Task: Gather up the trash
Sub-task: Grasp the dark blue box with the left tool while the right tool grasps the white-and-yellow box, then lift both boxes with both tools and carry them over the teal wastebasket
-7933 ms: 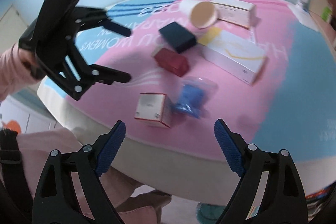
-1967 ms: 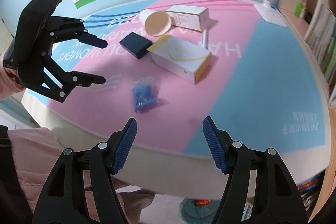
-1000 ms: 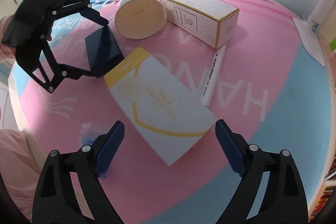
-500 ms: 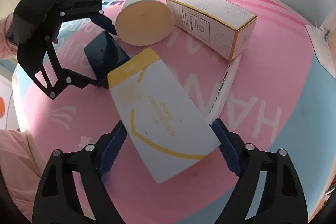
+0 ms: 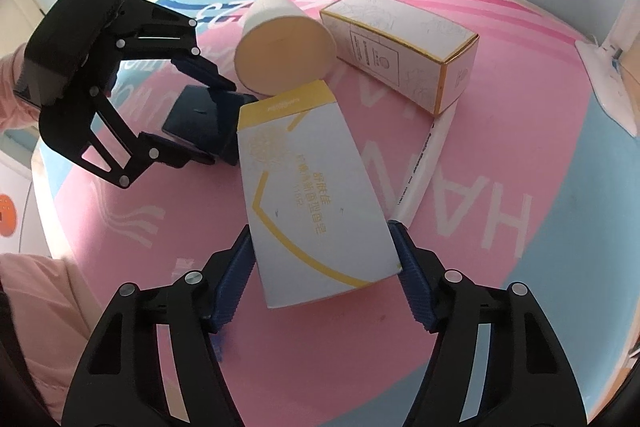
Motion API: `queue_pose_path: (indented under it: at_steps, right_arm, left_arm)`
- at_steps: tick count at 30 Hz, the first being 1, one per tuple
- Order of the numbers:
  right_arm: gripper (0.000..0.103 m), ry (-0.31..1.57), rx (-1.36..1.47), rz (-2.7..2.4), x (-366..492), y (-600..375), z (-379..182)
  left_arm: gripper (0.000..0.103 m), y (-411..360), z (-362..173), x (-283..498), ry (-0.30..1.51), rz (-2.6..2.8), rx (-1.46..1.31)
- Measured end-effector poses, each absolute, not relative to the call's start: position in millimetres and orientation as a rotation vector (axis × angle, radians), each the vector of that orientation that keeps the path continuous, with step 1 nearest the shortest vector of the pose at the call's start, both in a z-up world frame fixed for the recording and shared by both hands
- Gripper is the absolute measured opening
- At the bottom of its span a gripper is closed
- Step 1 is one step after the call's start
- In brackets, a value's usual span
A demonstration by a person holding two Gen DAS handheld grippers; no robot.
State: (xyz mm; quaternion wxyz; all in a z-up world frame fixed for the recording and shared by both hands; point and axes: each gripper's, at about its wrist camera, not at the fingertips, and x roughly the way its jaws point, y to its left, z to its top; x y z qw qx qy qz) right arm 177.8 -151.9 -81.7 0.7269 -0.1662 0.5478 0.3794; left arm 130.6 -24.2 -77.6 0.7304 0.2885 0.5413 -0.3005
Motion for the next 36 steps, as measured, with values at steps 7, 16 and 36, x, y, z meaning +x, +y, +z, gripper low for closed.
queue_pose_path:
  at_steps: [7,16,36]
  right_arm:
    - [0.067,1.175,-0.350,0.829,169.3,-162.2,-69.9]
    - [0.067,1.127,-0.329,0.786,147.3,-181.9,-45.3]
    - [0.067,1.039,-0.177,0.432,27.2,-316.2,3.6]
  left_arm:
    - [0.056,-41.5,-52.6,114.9,1.159,-0.649,0.665]
    - [0.056,-56.8,-30.1,100.8,1.097,-0.643,0.715]
    - [0.056,-175.7,11.6,44.6,0.893,-0.839,0.937]
